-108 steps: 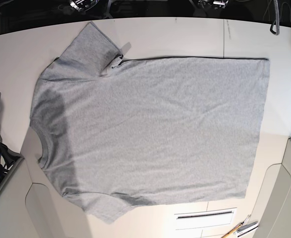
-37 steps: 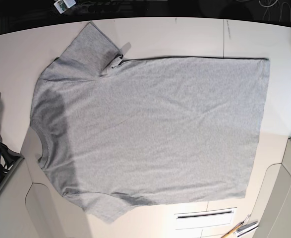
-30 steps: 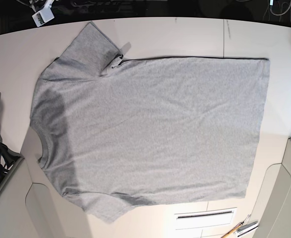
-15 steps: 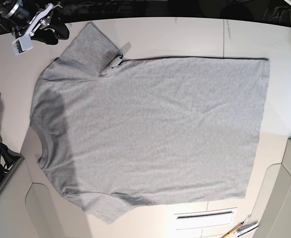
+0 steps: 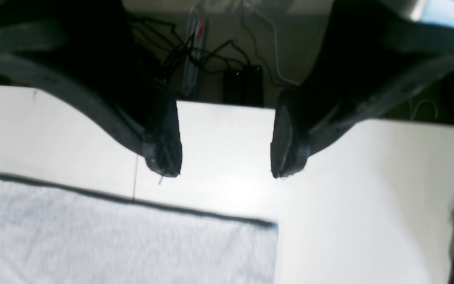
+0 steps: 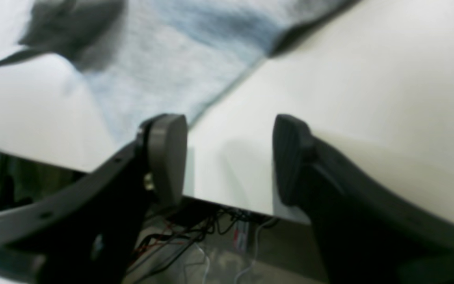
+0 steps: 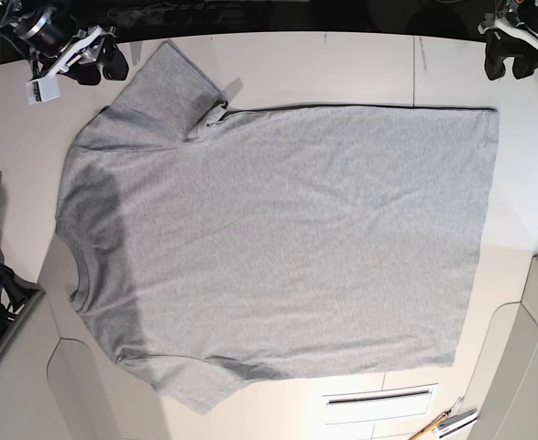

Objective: Fold the T-shirt properly
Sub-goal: 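Grasp the grey shirt's side edge with both grippers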

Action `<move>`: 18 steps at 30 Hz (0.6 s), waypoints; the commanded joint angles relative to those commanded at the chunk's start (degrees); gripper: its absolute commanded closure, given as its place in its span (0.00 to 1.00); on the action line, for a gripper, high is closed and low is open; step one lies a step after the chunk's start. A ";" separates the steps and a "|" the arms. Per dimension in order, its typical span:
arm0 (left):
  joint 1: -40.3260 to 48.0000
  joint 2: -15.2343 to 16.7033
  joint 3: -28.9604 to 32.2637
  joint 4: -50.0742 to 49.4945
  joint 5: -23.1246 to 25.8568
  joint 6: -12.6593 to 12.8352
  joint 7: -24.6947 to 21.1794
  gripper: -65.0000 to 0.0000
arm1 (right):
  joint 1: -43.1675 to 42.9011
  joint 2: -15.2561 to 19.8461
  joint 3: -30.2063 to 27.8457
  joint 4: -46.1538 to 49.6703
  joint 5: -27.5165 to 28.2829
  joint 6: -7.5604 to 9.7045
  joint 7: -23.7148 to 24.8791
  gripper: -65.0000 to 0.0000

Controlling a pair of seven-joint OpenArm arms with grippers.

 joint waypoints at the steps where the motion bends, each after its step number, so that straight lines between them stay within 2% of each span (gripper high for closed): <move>1: -0.66 -0.04 0.00 -0.15 0.24 0.00 0.02 0.40 | 0.72 0.00 0.00 -1.01 0.39 0.15 -0.04 0.47; 4: -2.82 -1.09 0.02 -2.05 1.27 0.02 -0.02 0.40 | 1.88 -0.31 -0.04 -2.67 0.81 1.51 -0.46 0.47; 12: -9.55 -4.48 0.44 -13.60 -1.53 -0.02 0.09 0.40 | 1.84 -2.91 -2.34 -2.67 1.27 1.55 -0.48 0.47; 18: -12.59 -6.08 3.91 -19.89 -2.01 -0.04 0.20 0.40 | 1.86 -4.48 -6.82 -2.67 0.81 1.66 -0.39 0.47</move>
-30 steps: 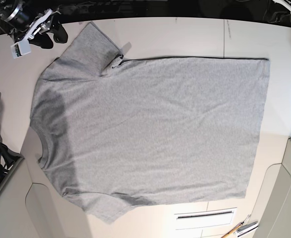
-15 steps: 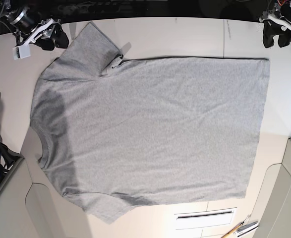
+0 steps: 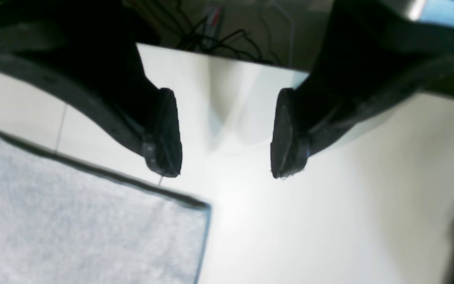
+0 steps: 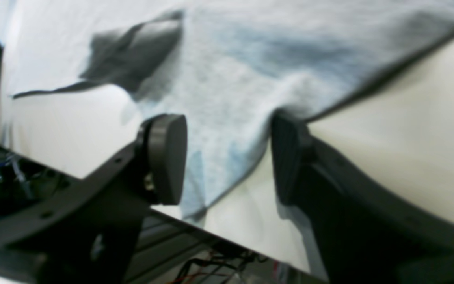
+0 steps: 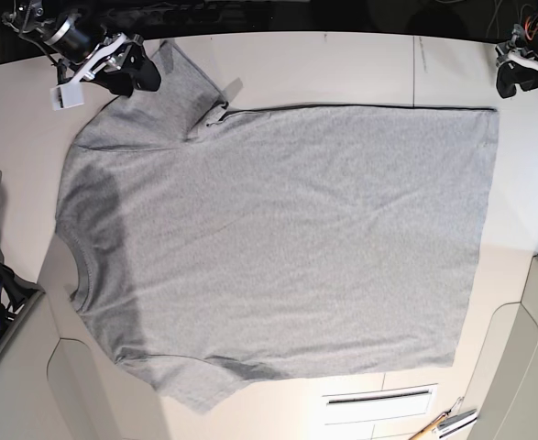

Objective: Fold the T-shirt properly
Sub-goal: 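Grasp the grey shirt's side edge with both grippers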

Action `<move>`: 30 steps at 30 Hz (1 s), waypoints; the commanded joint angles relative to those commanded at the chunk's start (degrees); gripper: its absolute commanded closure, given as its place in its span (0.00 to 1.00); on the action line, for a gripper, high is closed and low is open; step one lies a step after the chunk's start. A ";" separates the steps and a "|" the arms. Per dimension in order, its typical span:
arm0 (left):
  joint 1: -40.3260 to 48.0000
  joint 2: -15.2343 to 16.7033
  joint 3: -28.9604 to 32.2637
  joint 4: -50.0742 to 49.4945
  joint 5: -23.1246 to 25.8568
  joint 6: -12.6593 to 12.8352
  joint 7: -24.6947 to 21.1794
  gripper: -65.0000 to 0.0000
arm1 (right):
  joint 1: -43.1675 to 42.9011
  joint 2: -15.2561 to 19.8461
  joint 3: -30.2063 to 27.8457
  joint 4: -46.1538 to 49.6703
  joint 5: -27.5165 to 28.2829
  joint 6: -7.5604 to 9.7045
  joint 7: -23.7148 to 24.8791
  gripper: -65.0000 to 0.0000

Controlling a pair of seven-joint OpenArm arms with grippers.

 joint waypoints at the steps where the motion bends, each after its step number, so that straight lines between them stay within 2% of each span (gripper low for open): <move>1: -0.52 -0.28 0.90 -0.70 0.00 0.00 -0.04 0.40 | 0.02 -0.52 -0.44 0.00 -0.24 0.00 0.02 0.47; 7: -4.96 -0.37 2.75 -2.73 0.48 0.02 -0.15 0.40 | -0.02 -2.99 -0.81 0.00 -0.24 0.00 0.00 0.47; 21: -10.08 -0.35 3.17 -8.63 -0.04 0.00 0.26 0.40 | 0.00 -3.02 -0.81 0.00 -0.22 0.00 0.24 0.47; 30: -10.08 -0.33 11.98 -8.63 2.21 0.02 0.68 0.40 | 0.00 -3.04 -0.79 0.02 -0.24 0.00 0.87 0.47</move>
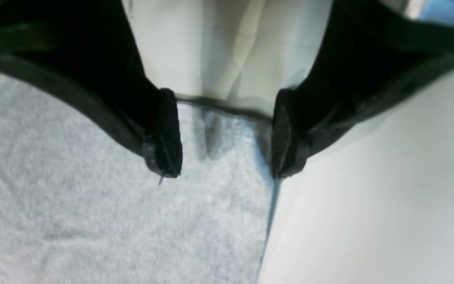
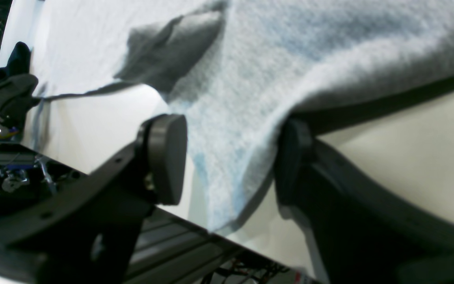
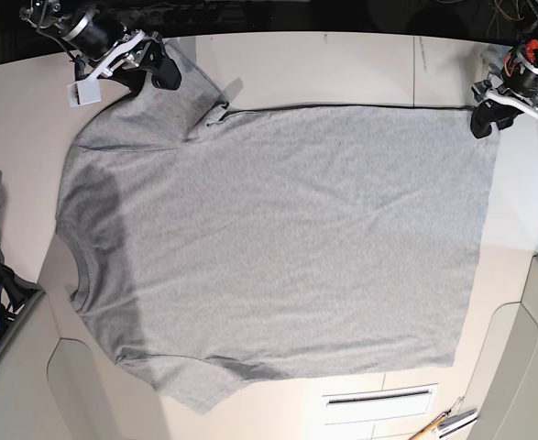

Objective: Fold the T-shirt properly
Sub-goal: 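Grasp the grey shirt's side edge with both grippers, then lift the grasped edge and fold it across the shirt body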

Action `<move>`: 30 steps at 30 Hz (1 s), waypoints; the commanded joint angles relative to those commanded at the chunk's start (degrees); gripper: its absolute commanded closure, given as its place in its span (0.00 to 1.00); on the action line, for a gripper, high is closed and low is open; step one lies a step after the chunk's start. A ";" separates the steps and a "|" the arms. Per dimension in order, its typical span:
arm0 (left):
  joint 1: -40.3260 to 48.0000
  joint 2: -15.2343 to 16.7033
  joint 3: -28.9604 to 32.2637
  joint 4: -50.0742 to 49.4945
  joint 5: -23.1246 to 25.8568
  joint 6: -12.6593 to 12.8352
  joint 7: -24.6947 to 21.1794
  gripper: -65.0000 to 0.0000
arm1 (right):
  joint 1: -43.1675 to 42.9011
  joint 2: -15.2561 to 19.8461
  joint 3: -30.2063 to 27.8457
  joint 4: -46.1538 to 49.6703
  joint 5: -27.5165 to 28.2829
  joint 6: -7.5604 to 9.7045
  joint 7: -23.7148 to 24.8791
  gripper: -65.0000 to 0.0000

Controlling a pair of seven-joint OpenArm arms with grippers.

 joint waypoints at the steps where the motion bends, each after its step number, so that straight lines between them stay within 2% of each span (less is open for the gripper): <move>1: 0.00 0.02 0.02 0.00 0.24 0.00 0.02 0.40 | 0.00 0.00 0.00 0.00 0.02 0.00 0.00 0.47; 5: 0.00 -0.02 -0.02 0.02 1.42 -0.02 0.00 0.41 | 0.00 0.00 -0.02 0.00 0.02 0.00 1.09 0.47; 6: 0.00 -0.02 -0.02 0.02 1.44 -0.02 0.00 0.46 | 0.02 0.00 -0.02 0.00 0.02 0.00 1.92 0.48; 7: 0.00 -0.02 -0.02 0.02 1.44 0.00 -0.02 0.56 | 0.02 0.00 -0.02 0.00 0.02 0.00 2.64 0.52; 10: 0.00 -0.04 -0.02 0.02 1.44 0.00 -0.07 0.90 | 0.17 -0.15 -0.02 0.00 0.00 0.02 2.82 0.77; 12: 0.00 -0.04 -0.02 0.02 1.44 -0.02 -0.61 1.00 | 0.63 -0.15 0.00 0.00 -0.26 0.11 2.82 0.96; 13: 0.00 -0.04 -0.02 0.02 1.46 -0.04 -0.92 1.00 | 0.83 -0.15 0.00 0.00 -0.61 0.35 2.82 1.00; 15: 0.00 -0.04 -0.02 0.07 1.49 -0.57 -0.92 1.00 | 0.98 -0.17 0.04 0.22 -0.63 0.46 2.82 1.00; 16: 0.00 -0.07 -0.11 0.11 1.73 -2.43 -0.92 1.00 | 0.96 -0.46 0.28 0.48 -0.63 0.74 2.78 1.00; 18: 0.00 -0.07 -0.74 0.44 1.79 -6.56 -0.90 1.00 | 0.94 -1.46 1.49 1.33 -0.59 3.26 2.73 1.00; 19: 0.00 -0.04 -1.29 0.83 1.79 -7.37 -0.87 1.00 | 0.90 -2.05 2.27 2.14 -0.55 3.96 2.49 1.00; 23: 0.02 -0.04 -4.94 3.15 1.68 -7.34 -0.81 1.00 | 0.74 -2.97 5.20 5.92 0.68 3.89 -1.75 1.00; 25: 0.02 -0.07 -5.95 4.59 1.68 -8.92 0.17 1.00 | 0.74 -2.97 6.71 7.78 2.69 3.89 -4.33 1.00; 26: 0.02 -0.07 -6.03 5.42 1.68 -9.81 0.92 1.00 | 0.76 -2.97 7.50 8.57 3.74 3.91 -4.90 1.00; 30: 0.00 -0.07 -6.25 8.44 1.68 -9.86 -0.31 1.00 | 0.79 -2.97 10.64 12.31 5.99 4.22 -4.96 1.00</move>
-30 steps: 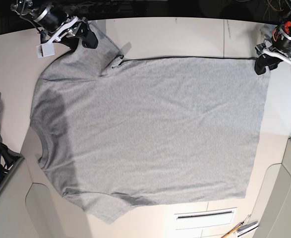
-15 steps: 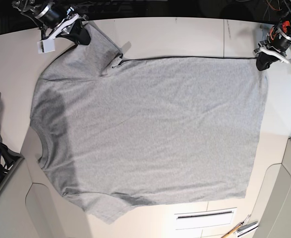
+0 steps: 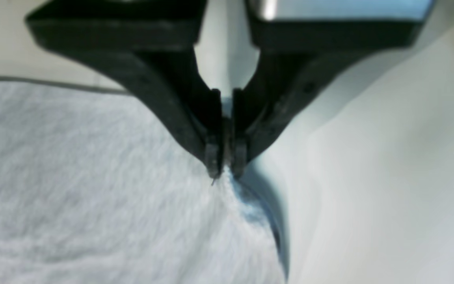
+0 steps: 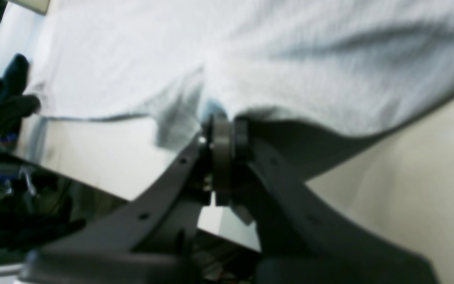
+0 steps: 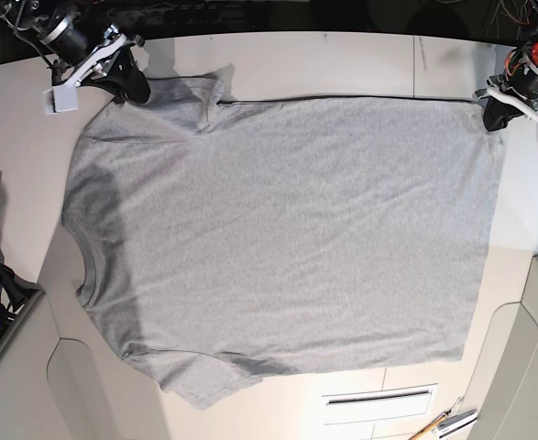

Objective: Fold the T-shirt properly
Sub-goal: 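Lift the grasped edge and fold it across the shirt body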

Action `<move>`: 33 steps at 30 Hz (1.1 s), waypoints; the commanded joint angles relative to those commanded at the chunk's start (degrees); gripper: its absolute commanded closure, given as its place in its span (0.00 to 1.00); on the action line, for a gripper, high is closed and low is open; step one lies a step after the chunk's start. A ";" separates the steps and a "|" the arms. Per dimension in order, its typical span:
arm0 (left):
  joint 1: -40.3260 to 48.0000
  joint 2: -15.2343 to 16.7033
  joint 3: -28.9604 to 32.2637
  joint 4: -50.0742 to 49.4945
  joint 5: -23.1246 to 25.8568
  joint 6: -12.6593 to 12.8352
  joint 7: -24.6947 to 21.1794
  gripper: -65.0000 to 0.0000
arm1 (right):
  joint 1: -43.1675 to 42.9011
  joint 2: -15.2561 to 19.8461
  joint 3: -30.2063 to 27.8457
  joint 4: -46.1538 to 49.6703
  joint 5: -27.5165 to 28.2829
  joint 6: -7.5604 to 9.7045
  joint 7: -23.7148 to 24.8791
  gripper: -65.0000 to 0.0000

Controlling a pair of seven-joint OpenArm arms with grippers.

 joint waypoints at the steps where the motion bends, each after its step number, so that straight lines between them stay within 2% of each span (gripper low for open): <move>1: -0.02 0.00 -0.26 0.68 0.02 0.00 -0.90 1.00 | 0.00 0.00 0.90 1.09 0.70 0.33 0.00 1.00; 8: -3.52 -0.13 -1.05 2.32 0.26 0.00 -1.70 1.00 | 4.55 0.15 3.43 4.94 0.44 0.31 -0.02 1.00; 12: -7.17 -0.15 -1.05 2.21 3.39 0.07 -1.92 1.00 | 9.25 0.17 3.37 4.52 -2.10 0.28 -0.04 1.00; 14: -9.16 -0.17 -0.96 1.60 4.63 0.98 -1.99 1.00 | 12.13 0.20 3.26 3.19 -3.67 0.28 -0.04 1.00; 17: -12.02 -0.15 -0.87 -0.68 6.14 2.62 -3.28 1.00 | 17.07 1.16 2.12 -0.55 -5.16 0.31 -0.04 1.00; 23: -18.88 -0.15 1.64 -6.25 6.12 2.60 -4.04 1.00 | 28.22 5.07 -3.19 -9.84 -9.44 0.50 -0.02 1.00; 27: -24.04 -0.15 5.22 -11.85 9.88 2.62 -7.08 1.00 | 35.58 5.27 -4.35 -16.85 -11.39 0.52 0.02 1.00; 29: -27.26 -0.15 6.19 -14.49 11.65 2.64 -7.04 1.00 | 39.30 5.27 -4.37 -20.65 -11.50 0.57 -0.02 1.00; 33: -31.63 -0.31 6.29 -19.02 11.82 2.60 -7.06 1.00 | 45.83 5.25 -4.42 -26.75 -13.11 0.96 -0.07 1.00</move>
